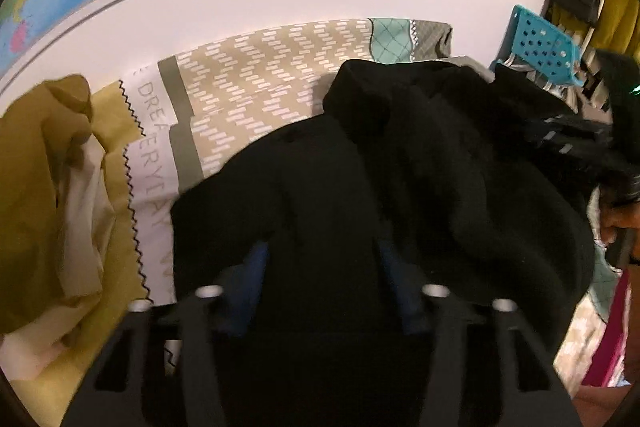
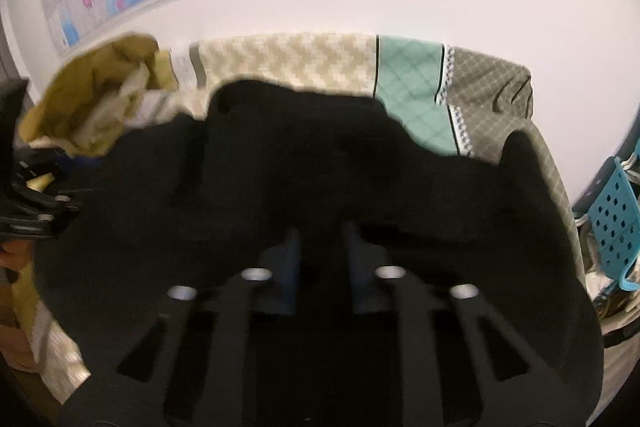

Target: Fold large clothes

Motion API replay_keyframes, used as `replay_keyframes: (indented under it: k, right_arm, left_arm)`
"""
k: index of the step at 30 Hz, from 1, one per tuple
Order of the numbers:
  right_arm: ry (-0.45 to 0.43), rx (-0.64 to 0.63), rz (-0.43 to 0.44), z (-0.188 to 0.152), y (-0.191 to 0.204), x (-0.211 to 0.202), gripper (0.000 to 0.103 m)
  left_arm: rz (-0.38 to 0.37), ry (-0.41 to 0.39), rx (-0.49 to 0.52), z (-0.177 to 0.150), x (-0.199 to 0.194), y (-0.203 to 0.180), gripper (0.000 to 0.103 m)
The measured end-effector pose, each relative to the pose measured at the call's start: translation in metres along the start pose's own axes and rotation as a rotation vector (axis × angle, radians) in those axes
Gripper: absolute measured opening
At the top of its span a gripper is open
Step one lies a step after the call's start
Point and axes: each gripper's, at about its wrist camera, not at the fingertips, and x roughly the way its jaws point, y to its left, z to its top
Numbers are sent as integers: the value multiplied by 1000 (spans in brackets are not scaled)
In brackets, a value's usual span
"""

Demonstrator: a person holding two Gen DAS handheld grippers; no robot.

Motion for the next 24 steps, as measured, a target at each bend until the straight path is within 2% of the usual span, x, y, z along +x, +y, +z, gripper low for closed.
replay_keyframes:
  k: [1,2,4,5,7,9,10,13,16,20,23,24]
  right_arm:
    - [-23,10,17,4,-1,-5,7]
    - [-57,16,26,8,-2,-13,6]
    - [-131,41,57,20,-4,-30,6]
    - [-175,53,70,26,-5,-39,6]
    - [-236,51,54,35,-5,-46,6]
    - [-212,87,78,40,-9,-33,6]
    - [-158,106,80,40,-13,-17,6]
    - [-34,97,52,31,-13,21,11]
    - [-17,84,25,23,-11,25,18]
    - [-48,109,24,19,-15,10,40]
    - [-83,117,27,15,-18,-8,53]
    - [-96,124,31,13,-20,-13,53]
  left_arm:
    - [-2,-5,3,2,-1,-1,27]
    - [-1,-16,4,4,-3,-2,23]
    - [10,-73,-10,11,-15,-2,6]
    - [19,-102,-20,15,-22,0,5]
    - [31,-176,-56,24,-39,6,5]
    - [39,-206,-79,30,-44,12,5]
    - [48,-198,-75,31,-41,12,5]
    - [105,-103,-44,25,-8,8,7]
    - [109,-86,-32,15,4,5,11]
    - [119,-113,-34,14,-3,4,20]
    - [126,-117,-32,13,-5,1,25]
    - [127,-118,-35,12,-6,1,26]
